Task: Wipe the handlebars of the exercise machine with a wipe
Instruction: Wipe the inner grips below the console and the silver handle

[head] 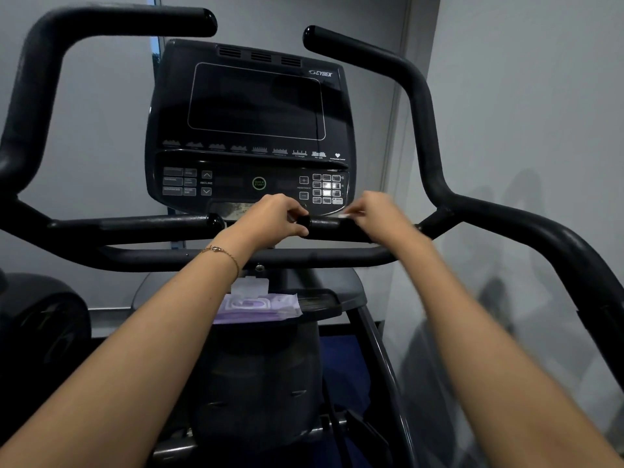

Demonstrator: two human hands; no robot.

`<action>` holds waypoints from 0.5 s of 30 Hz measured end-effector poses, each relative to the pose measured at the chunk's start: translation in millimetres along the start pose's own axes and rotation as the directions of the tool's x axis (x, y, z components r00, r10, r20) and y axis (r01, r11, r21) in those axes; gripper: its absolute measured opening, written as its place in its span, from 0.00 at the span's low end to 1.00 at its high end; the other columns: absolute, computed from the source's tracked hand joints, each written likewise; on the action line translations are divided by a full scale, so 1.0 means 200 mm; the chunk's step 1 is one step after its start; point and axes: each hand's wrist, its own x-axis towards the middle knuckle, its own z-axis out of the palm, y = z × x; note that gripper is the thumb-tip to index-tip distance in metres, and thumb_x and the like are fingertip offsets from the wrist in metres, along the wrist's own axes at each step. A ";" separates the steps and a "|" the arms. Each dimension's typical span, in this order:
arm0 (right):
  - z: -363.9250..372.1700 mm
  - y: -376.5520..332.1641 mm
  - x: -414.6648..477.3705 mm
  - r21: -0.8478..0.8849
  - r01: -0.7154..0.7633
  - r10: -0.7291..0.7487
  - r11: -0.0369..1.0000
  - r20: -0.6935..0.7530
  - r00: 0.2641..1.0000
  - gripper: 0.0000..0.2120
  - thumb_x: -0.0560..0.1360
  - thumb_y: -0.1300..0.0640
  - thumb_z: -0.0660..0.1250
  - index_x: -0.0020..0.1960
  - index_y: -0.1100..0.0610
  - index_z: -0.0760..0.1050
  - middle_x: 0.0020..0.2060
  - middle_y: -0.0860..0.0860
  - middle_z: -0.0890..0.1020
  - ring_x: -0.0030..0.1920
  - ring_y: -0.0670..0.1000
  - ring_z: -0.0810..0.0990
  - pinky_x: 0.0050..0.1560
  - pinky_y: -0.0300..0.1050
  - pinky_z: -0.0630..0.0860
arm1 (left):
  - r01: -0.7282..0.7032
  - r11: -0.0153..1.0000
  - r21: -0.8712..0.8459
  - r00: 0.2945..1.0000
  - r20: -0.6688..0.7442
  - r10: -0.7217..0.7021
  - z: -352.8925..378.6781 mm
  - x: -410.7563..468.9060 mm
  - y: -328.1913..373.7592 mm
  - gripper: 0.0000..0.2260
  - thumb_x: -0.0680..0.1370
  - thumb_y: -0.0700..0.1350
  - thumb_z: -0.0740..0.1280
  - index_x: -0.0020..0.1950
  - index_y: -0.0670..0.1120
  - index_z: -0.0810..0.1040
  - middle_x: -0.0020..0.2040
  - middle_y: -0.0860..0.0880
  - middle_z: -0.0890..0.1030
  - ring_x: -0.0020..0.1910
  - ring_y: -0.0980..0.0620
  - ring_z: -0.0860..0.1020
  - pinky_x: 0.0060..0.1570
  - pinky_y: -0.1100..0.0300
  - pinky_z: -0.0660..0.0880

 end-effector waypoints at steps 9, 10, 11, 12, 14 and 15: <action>0.02 0.13 -0.08 -0.118 -0.029 0.026 0.993 -0.024 0.999 0.15 0.78 0.66 0.58 0.60 0.58 0.77 0.48 0.57 0.70 0.56 0.59 0.74 0.54 0.48 0.69 | -0.007 0.999 0.031 1.000 -0.015 0.007 0.01 -0.01 0.01 0.17 0.73 0.44 0.72 0.61 0.46 0.78 0.55 0.48 0.80 0.53 0.53 0.78 0.58 0.56 0.75; -0.01 0.21 -0.08 -0.129 -0.136 0.136 0.982 -0.005 0.991 0.15 0.78 0.66 0.57 0.60 0.59 0.77 0.52 0.59 0.70 0.57 0.61 0.74 0.56 0.49 0.69 | -0.003 1.000 0.025 1.000 -0.015 0.004 0.01 -0.01 0.00 0.17 0.73 0.44 0.72 0.61 0.46 0.78 0.55 0.48 0.80 0.53 0.53 0.78 0.58 0.56 0.75; -0.03 0.28 -0.09 -0.116 -0.217 0.221 0.969 0.024 0.975 0.15 0.79 0.66 0.56 0.61 0.60 0.76 0.56 0.60 0.70 0.57 0.63 0.74 0.57 0.50 0.70 | 0.000 1.000 0.015 1.000 -0.015 0.000 0.01 -0.01 0.00 0.17 0.73 0.44 0.72 0.61 0.46 0.78 0.55 0.48 0.80 0.53 0.53 0.78 0.57 0.55 0.75; -0.04 0.31 -0.08 -0.105 -0.243 0.248 0.964 0.044 0.968 0.15 0.79 0.65 0.55 0.61 0.61 0.75 0.58 0.60 0.69 0.57 0.64 0.74 0.57 0.50 0.70 | 0.005 1.000 0.005 1.000 -0.015 -0.005 0.01 -0.01 0.00 0.17 0.72 0.44 0.72 0.61 0.46 0.78 0.55 0.48 0.80 0.53 0.52 0.78 0.57 0.54 0.76; -0.03 0.27 -0.06 -0.110 -0.179 0.185 0.978 0.051 0.981 0.15 0.79 0.65 0.56 0.61 0.60 0.76 0.54 0.59 0.69 0.54 0.63 0.75 0.56 0.50 0.72 | 0.007 1.000 -0.006 1.000 -0.013 -0.007 0.01 -0.01 0.00 0.17 0.72 0.44 0.72 0.61 0.46 0.78 0.55 0.47 0.80 0.53 0.52 0.78 0.53 0.51 0.78; 0.00 0.24 -0.06 -0.095 -0.111 0.115 0.989 0.033 0.993 0.15 0.79 0.65 0.57 0.61 0.59 0.76 0.51 0.57 0.68 0.52 0.61 0.75 0.56 0.50 0.72 | 0.007 1.000 -0.010 1.000 -0.011 -0.007 0.01 -0.01 0.00 0.17 0.72 0.44 0.72 0.61 0.46 0.78 0.55 0.47 0.80 0.53 0.51 0.78 0.51 0.50 0.79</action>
